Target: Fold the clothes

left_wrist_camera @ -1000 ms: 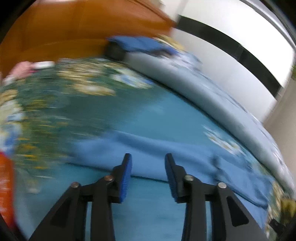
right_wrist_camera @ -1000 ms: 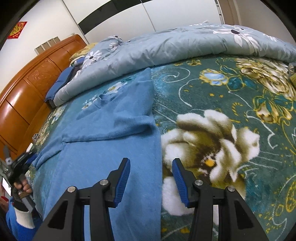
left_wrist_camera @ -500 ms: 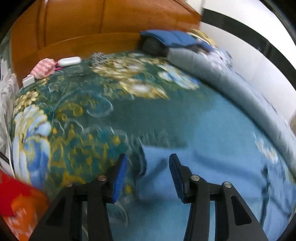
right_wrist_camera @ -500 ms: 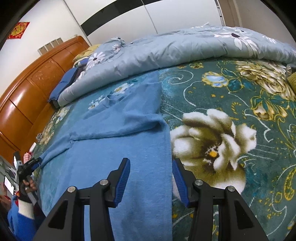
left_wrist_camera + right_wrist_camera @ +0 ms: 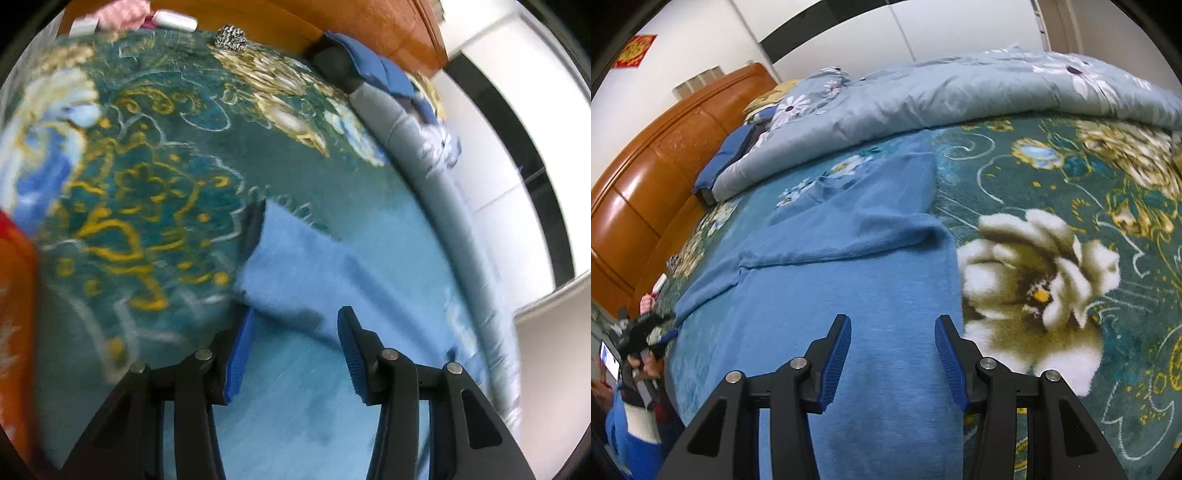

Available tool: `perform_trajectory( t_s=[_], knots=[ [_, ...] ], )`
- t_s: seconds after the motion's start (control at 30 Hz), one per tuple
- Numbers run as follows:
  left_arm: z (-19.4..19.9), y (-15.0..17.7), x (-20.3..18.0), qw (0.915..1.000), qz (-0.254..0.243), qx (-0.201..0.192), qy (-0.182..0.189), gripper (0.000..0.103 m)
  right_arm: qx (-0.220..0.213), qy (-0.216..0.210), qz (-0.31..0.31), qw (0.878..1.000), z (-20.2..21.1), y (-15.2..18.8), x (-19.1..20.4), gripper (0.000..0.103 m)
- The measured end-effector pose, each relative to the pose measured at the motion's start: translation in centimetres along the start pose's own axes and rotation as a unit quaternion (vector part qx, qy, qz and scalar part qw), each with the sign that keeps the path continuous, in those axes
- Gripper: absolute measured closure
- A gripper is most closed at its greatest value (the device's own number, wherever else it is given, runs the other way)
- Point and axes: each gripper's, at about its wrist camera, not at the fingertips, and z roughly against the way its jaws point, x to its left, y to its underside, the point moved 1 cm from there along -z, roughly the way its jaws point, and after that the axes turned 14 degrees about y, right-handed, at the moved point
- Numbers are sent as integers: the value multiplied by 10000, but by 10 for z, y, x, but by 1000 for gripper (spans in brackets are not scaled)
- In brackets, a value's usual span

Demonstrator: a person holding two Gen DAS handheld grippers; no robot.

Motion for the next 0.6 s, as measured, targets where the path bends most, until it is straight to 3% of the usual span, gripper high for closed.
perform_trajectory(
  t_s=[0.07, 0.1, 0.23, 0.4, 0.5, 0.6],
  knots=[
    [-1, 0, -1, 9997, 13, -248, -4, 70, -25, -27, -31, 10000, 2, 1, 0, 52],
    [-1, 1, -2, 9994, -72, -333, -114, 99, -30, -40, -57, 10000, 3, 1, -1, 52],
    [1, 1, -18, 9979, -355, -469, -272, 101, 2, 4, -141, 9999, 4, 4, -8, 52],
    [10, -5, -98, 9880, -1347, -756, 15, 101, 49, 15, -287, 9996, 1, 6, -22, 52],
    [12, 6, -167, 9745, -2071, -713, 489, 101, 43, -4, -433, 9991, 0, 6, -31, 52],
    [1, 34, -243, 9521, -2826, -496, 1054, 101, 42, -19, -485, 9988, -2, 6, -36, 52]
  ],
)
